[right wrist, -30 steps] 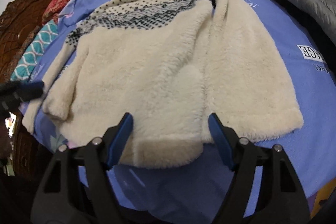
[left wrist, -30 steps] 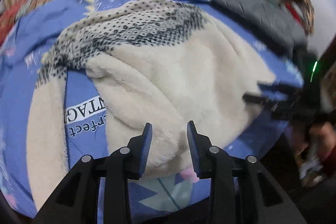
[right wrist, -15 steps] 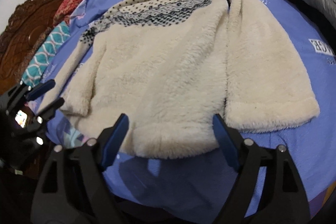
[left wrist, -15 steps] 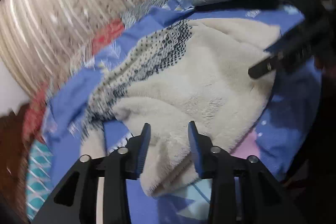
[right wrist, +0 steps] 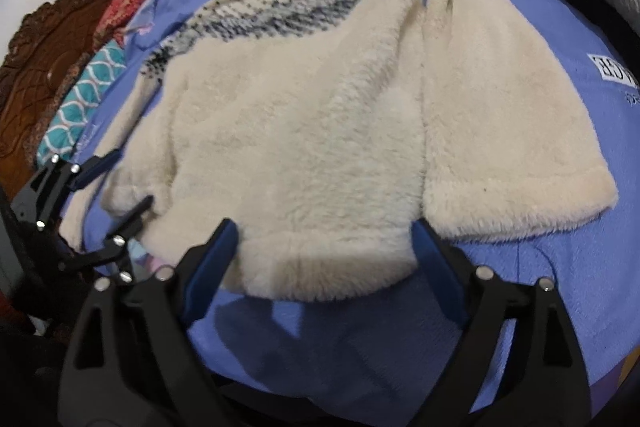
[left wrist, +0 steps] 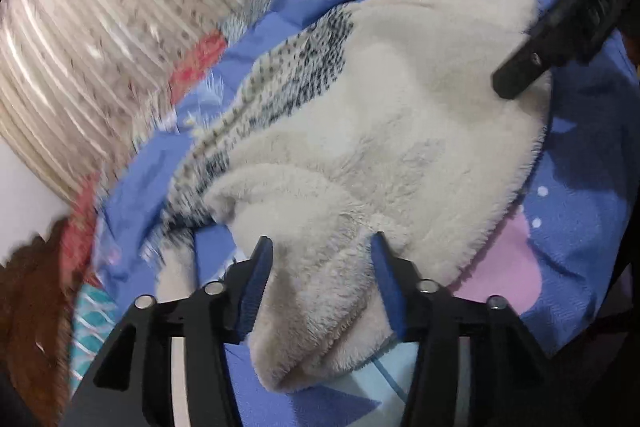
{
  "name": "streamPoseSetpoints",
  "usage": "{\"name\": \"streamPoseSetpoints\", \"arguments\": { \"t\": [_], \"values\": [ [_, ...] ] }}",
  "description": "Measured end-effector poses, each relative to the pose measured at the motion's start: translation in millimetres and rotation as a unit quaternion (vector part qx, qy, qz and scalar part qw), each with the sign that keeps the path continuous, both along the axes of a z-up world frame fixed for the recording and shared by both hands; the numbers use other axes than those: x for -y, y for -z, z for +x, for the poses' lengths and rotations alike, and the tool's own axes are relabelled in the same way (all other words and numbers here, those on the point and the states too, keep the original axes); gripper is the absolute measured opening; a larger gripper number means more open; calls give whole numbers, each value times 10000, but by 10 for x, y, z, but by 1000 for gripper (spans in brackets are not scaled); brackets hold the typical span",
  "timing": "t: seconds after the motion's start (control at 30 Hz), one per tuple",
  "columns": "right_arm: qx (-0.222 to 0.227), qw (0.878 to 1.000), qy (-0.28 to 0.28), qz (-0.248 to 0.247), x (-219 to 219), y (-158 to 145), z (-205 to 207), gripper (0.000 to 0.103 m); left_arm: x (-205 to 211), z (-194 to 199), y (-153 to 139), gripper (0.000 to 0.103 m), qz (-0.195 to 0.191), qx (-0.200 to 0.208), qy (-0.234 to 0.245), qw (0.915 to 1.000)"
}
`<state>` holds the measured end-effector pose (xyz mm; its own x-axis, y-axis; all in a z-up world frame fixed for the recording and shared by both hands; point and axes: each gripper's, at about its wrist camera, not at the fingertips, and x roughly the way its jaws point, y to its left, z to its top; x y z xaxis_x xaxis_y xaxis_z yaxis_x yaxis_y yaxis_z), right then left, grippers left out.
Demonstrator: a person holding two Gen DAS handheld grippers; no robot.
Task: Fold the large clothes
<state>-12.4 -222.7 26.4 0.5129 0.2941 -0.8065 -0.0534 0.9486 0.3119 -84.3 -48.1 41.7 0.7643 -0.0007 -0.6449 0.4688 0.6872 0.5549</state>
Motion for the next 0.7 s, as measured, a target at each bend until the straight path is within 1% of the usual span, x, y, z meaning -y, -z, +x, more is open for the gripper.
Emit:
{"name": "streamPoseSetpoints", "arguments": {
  "t": [0.03, 0.07, 0.1, 0.13, 0.17, 0.2, 0.23, 0.27, 0.3, 0.37, 0.4, 0.43, 0.47, 0.53, 0.57, 0.6, 0.63, 0.67, 0.7],
  "values": [
    [54, 10000, -47, -13, -10, -36, -9, 46, -113, 76, -30, 35, -270, -289, -187, 9990],
    [82, 9999, -110, 18, -21, -68, -15, 17, -187, 118, -62, 34, -444, -425, -326, 9976],
    [132, 9998, -169, 49, -30, -121, -32, 11, -353, 192, -149, 32, -864, -651, -567, 9925],
    [286, 9994, -210, 9, -47, -239, -75, 11, -496, 231, -216, 32, -1223, -821, -732, 9864],
    [386, 9989, -249, 4, -53, -326, -104, 10, -653, 269, -310, 31, -1605, -992, -910, 9778],
    [510, 9983, -287, 58, -53, -454, -150, 10, -859, 288, -426, 31, -2071, -1164, -1122, 9649],
    [617, 9974, -327, 157, -47, -571, -196, 10, -1063, 270, -545, 31, -2500, -1253, -1296, 9513],
    [745, 9961, -393, 252, -43, -709, -258, 10, -1196, 236, -612, 31, -2757, -1287, -1399, 9423],
    [862, 9949, -471, 245, -50, -846, -335, 10, -1429, 154, -758, 31, -3161, -1328, -1549, 9265],
    [839, 9945, -619, 105, -77, -978, -453, 10, -1712, -23, -882, 31, -3555, -1338, -1766, 9080],
    [752, 9948, -680, 50, -90, -976, -493, 10, -1795, -89, -892, 31, -3622, -1359, -1855, 9033],
    [556, 9956, -752, -22, -98, -911, -552, 10, -1891, -176, -872, 31, -3637, -1426, -1996, 8986],
    [413, 9960, -780, -97, -105, -838, -578, 10, -1936, -214, -838, 31, -3614, -1485, -2087, 8965],
    [62, 9964, -736, -420, -108, -592, -619, 10, -1990, -327, -641, 31, -3478, -1692, -2306, 8929],
    [-135, 9960, -629, -614, -84, -435, -614, 10, -1990, -357, -519, 31, -3382, -1814, -2423, 8911],
    [-296, 9956, -531, -707, -50, -301, -597, 11, -1974, -364, -354, 31, -3289, -2070, -2559, 8851],
    [-532, 9956, -380, -666, 26, -124, -562, 15, -1946, -374, -197, 31, -3236, -2349, -2600, 8789],
    [-654, 9963, -253, -496, 93, -47, -535, 31, -1931, -396, -106, 31, -3123, -2448, -2621, 8797],
    [-667, 9977, -65, -120, 203, -37, -536, 46, -1886, -414, -3, 32, -2814, -2516, -2681, 8864]
  ]
}}
